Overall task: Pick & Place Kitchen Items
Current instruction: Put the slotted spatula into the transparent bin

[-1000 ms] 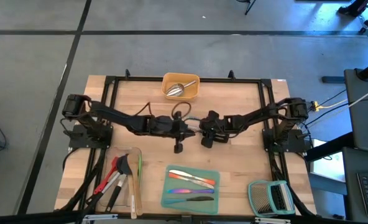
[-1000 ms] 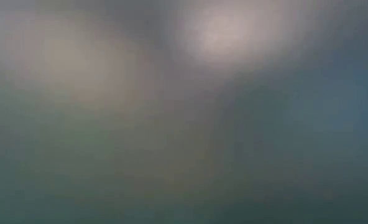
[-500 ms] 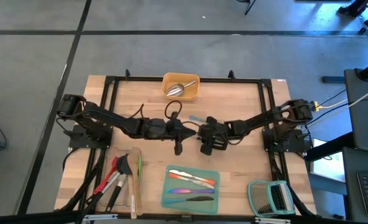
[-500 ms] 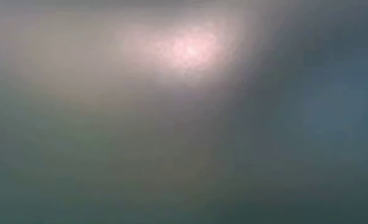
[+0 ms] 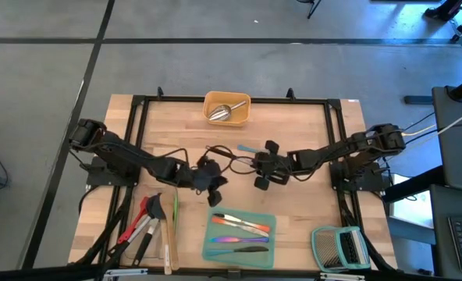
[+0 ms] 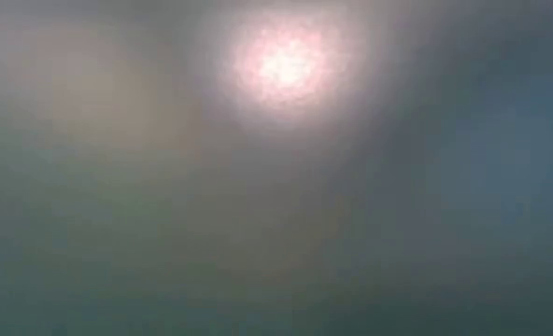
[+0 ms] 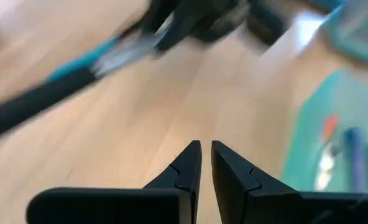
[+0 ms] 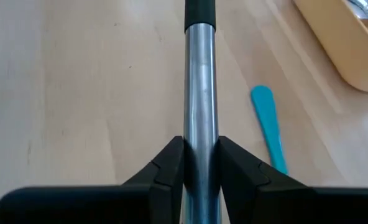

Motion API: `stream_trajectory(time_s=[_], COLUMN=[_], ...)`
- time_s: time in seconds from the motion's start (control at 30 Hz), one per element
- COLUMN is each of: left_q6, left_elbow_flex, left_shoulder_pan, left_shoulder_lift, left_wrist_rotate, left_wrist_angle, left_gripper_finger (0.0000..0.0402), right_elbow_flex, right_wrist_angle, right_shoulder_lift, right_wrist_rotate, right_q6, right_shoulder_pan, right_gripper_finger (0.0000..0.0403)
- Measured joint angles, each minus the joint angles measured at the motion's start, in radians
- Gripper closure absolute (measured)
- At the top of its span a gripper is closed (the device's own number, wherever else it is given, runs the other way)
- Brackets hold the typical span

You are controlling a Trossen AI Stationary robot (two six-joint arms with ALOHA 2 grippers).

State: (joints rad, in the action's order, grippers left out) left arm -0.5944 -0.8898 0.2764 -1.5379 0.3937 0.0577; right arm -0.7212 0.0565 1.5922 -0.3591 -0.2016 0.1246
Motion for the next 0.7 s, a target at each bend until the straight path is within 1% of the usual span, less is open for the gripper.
stream_trajectory(time_s=[0.1,0.13,0.2,0.27,0.37,0.4,0.53,0.6,0.63,0.7], left_q6=[-0.078,-0.098,-0.12,-0.127,-0.121,-0.099,0.01,0.082,0.117,0.198], left_elbow_flex=[0.0,0.0,0.001,0.03,0.134,0.183,0.389,0.47,0.499,0.546], left_shoulder_pan=[0.006,0.006,0.004,0.003,0.005,0.006,-0.012,-0.019,-0.019,-0.018], left_shoulder_lift=[-0.002,-0.004,-0.019,-0.02,-0.013,-0.011,-0.015,-0.015,-0.015,-0.015], left_wrist_rotate=[0.008,0.014,0.077,0.127,0.141,0.141,0.106,0.119,0.13,0.127], left_wrist_angle=[0.149,0.175,0.18,0.137,-0.088,-0.197,-0.735,-0.992,-1.093,-1.242], left_gripper_finger=[0.0371,0.0371,0.0371,0.0371,0.0371,0.0371,0.0371,0.0371,0.0371,0.0369], right_elbow_flex=[0.0,0.0,0.0,-0.002,-0.002,-0.003,-0.004,-0.005,-0.005,-0.005], right_wrist_angle=[0.009,0.018,0.036,0.056,0.07,0.075,0.113,0.139,0.163,0.222], right_shoulder_lift=[-0.001,-0.002,-0.008,-0.016,-0.053,-0.068,-0.133,-0.163,-0.176,-0.199], right_wrist_rotate=[0.004,0.004,0.003,0.003,0.026,0.04,0.097,0.102,0.112,0.155], right_q6=[0.0,0.0,0.003,0.008,0.015,0.019,0.028,0.037,0.045,0.058], right_shoulder_pan=[0.0,0.0,-0.001,-0.001,-0.001,-0.001,0.01,0.023,0.029,0.037], right_gripper_finger=[0.0326,0.0326,0.0326,0.0326,0.0326,0.0326,0.0326,0.0326,0.0326,0.0326])
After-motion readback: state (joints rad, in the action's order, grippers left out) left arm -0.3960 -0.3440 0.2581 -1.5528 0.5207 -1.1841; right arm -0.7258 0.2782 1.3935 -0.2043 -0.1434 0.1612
